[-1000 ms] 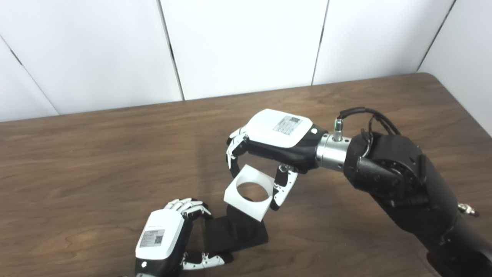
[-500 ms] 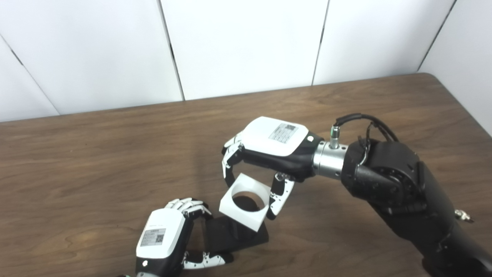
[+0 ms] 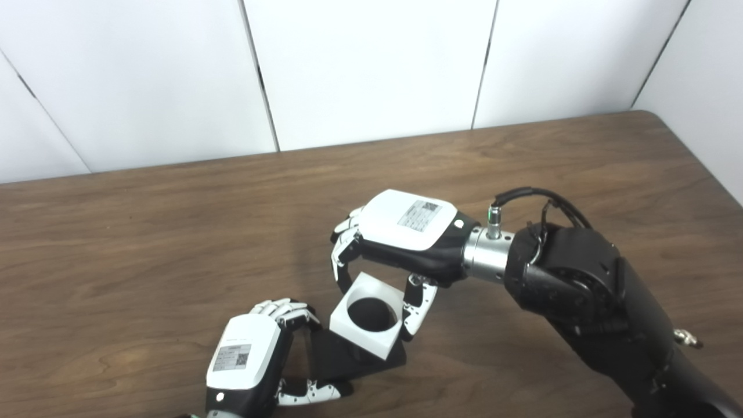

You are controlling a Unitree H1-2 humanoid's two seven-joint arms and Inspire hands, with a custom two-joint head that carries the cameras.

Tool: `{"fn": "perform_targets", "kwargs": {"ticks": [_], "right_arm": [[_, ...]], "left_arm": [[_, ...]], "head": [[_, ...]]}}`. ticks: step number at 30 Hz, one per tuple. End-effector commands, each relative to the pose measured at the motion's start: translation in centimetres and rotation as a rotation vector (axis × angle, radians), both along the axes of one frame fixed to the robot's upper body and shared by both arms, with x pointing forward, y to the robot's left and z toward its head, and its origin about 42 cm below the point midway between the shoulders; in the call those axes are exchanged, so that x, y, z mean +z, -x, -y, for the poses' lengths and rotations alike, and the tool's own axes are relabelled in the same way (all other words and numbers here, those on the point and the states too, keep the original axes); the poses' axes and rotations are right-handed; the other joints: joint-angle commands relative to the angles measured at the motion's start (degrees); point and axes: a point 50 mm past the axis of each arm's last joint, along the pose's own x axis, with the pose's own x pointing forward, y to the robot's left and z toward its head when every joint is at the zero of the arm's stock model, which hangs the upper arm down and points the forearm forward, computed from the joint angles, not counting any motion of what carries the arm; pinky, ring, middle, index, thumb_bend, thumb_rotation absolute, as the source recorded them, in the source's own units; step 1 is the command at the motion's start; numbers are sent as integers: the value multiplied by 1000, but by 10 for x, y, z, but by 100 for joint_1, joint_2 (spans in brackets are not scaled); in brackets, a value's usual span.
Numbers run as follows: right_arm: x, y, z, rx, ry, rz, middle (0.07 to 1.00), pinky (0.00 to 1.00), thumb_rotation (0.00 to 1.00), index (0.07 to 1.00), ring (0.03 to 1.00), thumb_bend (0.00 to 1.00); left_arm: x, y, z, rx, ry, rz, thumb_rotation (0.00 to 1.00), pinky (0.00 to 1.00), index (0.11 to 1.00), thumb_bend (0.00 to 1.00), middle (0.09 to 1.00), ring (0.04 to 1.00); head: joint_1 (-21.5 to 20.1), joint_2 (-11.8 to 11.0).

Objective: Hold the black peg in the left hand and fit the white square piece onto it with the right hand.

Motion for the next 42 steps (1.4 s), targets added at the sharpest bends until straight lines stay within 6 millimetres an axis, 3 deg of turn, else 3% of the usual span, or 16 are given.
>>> {"fn": "perform_targets", "kwargs": {"ticks": [1,42], "right_arm": [[11,-2,-2,17,-26,78,717,870,131,481,850,525],[-8,-8,-6,0,-38,40,711,877,131,481,850,524]], "left_arm": [[-14,7,-4,7,-58,-103,52,842,488,516,739,802],[-11,9,-3,-1,-55,-96,52,832,488,516,734,796]], "head": [[2,11],[25,76]]}}
